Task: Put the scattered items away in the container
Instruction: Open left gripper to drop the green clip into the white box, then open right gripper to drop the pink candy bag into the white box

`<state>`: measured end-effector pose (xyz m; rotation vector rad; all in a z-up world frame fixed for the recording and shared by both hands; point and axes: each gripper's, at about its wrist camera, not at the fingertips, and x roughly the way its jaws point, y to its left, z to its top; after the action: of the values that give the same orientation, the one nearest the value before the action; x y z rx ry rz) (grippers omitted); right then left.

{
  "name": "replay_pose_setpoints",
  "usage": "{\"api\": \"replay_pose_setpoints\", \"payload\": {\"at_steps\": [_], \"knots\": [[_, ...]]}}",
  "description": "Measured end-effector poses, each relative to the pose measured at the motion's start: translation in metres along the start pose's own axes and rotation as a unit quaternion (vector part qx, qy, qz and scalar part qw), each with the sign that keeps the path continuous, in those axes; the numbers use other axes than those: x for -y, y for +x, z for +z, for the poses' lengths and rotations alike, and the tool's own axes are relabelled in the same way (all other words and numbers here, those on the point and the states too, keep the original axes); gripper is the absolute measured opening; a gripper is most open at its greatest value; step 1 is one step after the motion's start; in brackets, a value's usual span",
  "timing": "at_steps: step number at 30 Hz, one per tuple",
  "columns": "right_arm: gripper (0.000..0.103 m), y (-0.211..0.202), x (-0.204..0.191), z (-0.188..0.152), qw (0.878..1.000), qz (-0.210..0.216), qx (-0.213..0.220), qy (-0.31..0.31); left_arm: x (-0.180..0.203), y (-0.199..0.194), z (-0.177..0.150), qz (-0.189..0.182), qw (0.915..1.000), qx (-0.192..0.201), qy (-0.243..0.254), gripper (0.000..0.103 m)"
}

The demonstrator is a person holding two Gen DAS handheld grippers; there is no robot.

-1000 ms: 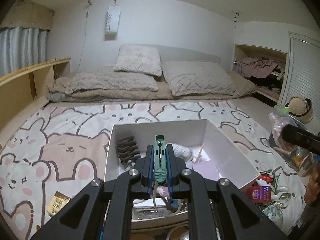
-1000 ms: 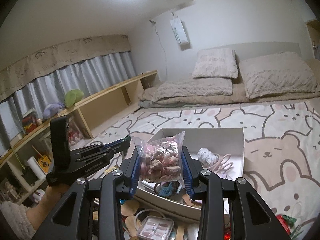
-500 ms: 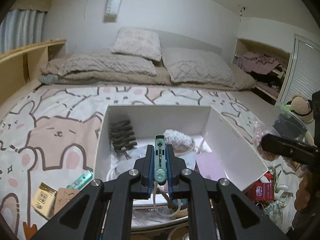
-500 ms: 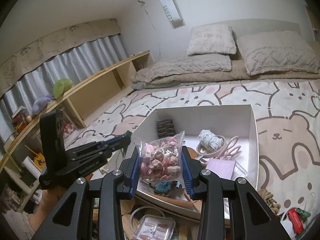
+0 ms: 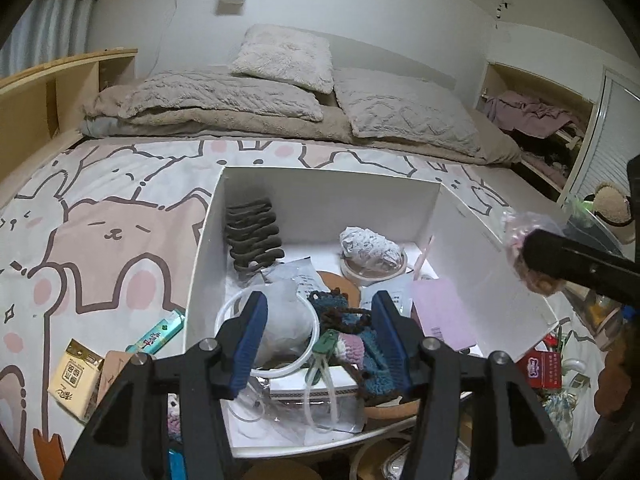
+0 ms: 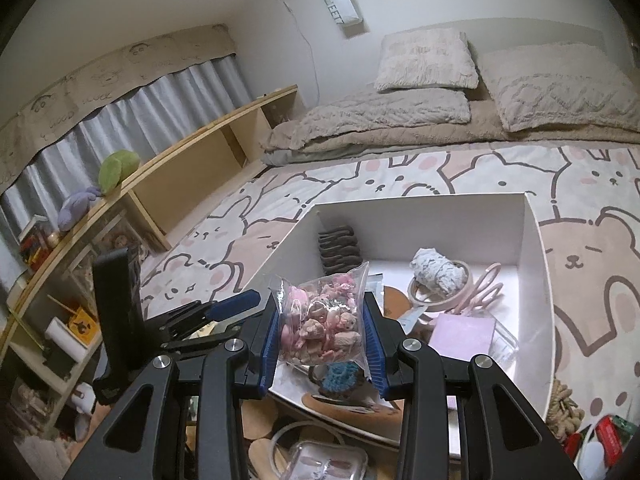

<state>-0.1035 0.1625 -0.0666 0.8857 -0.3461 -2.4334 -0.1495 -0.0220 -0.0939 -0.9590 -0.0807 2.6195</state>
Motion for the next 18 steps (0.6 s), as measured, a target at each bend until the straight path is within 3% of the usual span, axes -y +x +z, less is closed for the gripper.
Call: {"api": "replay_pose_setpoints", "payload": {"at_steps": [9, 18], "knots": [[0.038, 0.024, 0.001, 0.015, 1.000, 0.001, -0.026, 0.019, -0.003, -0.002, 0.000, 0.001, 1.0000, -0.001, 0.001, 0.054], [0.038, 0.067, 0.007, 0.029, 0.997, -0.029, -0.064, 0.032, -0.027, -0.026, 0.010, 0.011, 0.9996, 0.023, -0.015, 0.054]]}}
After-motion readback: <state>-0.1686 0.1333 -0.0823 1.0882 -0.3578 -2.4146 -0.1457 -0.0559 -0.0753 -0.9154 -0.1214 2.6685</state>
